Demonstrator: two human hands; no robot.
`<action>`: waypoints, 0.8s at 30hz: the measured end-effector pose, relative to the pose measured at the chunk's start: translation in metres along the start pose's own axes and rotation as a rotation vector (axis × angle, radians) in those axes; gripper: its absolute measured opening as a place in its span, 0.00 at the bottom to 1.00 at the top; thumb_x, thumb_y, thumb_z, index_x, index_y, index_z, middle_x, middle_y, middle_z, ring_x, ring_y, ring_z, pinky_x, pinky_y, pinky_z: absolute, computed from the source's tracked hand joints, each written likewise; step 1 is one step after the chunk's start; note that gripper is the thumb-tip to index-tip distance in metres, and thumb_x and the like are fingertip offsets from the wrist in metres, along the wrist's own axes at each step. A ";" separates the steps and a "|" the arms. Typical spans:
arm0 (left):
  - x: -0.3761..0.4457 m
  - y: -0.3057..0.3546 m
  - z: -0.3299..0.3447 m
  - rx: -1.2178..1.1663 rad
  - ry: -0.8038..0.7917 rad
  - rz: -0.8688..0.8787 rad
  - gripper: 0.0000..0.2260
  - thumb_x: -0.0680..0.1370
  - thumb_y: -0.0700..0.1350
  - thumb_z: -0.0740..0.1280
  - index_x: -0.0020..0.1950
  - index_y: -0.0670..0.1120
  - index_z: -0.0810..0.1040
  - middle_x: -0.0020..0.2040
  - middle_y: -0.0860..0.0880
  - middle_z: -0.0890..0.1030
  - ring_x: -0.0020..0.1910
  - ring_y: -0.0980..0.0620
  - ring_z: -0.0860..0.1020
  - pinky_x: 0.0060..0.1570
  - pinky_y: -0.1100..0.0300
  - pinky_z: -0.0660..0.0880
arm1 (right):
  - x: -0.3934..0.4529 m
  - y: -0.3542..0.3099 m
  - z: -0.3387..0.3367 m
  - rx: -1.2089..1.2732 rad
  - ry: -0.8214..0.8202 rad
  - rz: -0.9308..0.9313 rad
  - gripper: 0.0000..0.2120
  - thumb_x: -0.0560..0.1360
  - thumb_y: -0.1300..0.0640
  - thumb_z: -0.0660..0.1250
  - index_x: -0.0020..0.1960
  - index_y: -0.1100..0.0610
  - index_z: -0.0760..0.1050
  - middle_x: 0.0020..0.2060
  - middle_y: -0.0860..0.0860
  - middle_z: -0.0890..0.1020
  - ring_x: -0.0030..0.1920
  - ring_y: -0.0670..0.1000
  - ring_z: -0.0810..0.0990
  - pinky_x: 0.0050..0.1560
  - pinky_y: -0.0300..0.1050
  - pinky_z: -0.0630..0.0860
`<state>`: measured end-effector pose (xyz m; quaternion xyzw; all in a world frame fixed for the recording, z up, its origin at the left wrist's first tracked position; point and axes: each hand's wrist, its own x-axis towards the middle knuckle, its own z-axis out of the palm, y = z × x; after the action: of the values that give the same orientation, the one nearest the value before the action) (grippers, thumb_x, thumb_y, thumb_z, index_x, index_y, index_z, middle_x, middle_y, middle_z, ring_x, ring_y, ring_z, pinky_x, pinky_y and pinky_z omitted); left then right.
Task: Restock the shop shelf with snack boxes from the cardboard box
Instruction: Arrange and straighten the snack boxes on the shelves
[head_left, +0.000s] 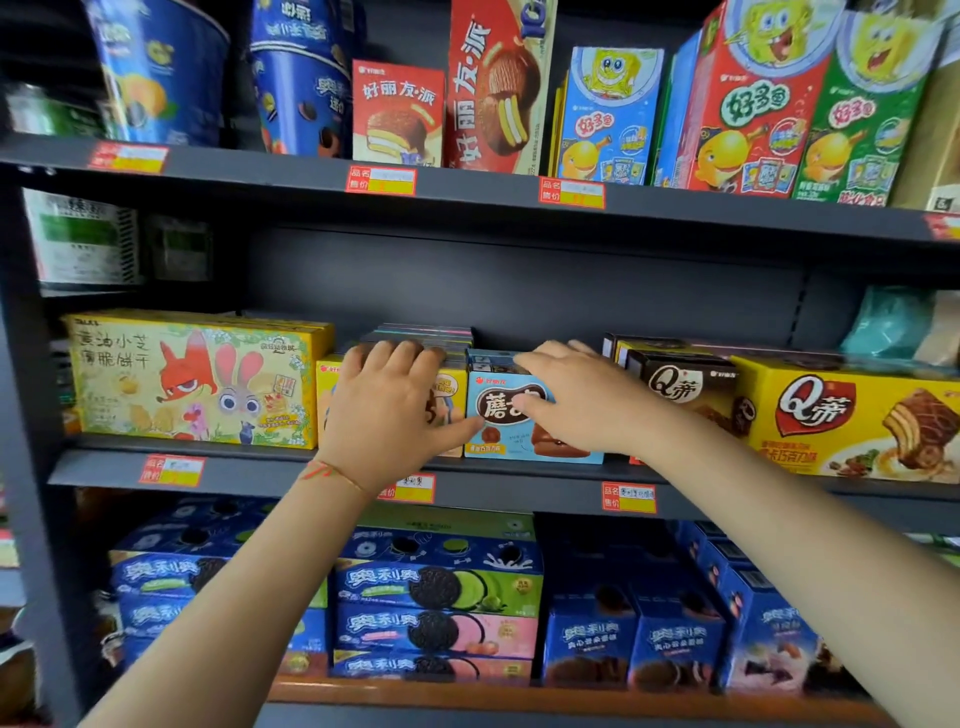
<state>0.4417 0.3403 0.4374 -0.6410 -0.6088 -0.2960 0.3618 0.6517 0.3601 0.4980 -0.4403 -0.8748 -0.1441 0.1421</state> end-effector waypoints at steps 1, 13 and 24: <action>0.000 0.000 0.001 -0.001 -0.005 0.000 0.37 0.71 0.75 0.52 0.62 0.48 0.77 0.55 0.48 0.81 0.55 0.45 0.78 0.61 0.45 0.71 | 0.001 -0.001 0.001 0.006 0.001 -0.005 0.24 0.83 0.46 0.57 0.76 0.55 0.62 0.72 0.52 0.69 0.71 0.53 0.65 0.69 0.51 0.66; -0.001 0.004 -0.004 0.013 -0.047 -0.012 0.36 0.72 0.75 0.57 0.63 0.48 0.77 0.56 0.46 0.81 0.56 0.43 0.77 0.63 0.43 0.69 | -0.002 0.001 0.000 0.149 0.016 -0.007 0.30 0.82 0.47 0.59 0.81 0.48 0.51 0.69 0.53 0.71 0.71 0.54 0.64 0.67 0.50 0.64; 0.029 0.080 -0.007 -0.074 -0.018 0.205 0.37 0.72 0.71 0.57 0.67 0.44 0.76 0.64 0.45 0.78 0.64 0.43 0.75 0.70 0.42 0.64 | -0.043 0.111 -0.046 0.093 -0.069 0.172 0.54 0.62 0.26 0.68 0.80 0.46 0.51 0.80 0.47 0.56 0.79 0.51 0.55 0.76 0.51 0.57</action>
<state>0.5246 0.3509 0.4567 -0.7155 -0.5318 -0.2737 0.3610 0.7720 0.3747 0.5384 -0.5114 -0.8438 -0.0755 0.1441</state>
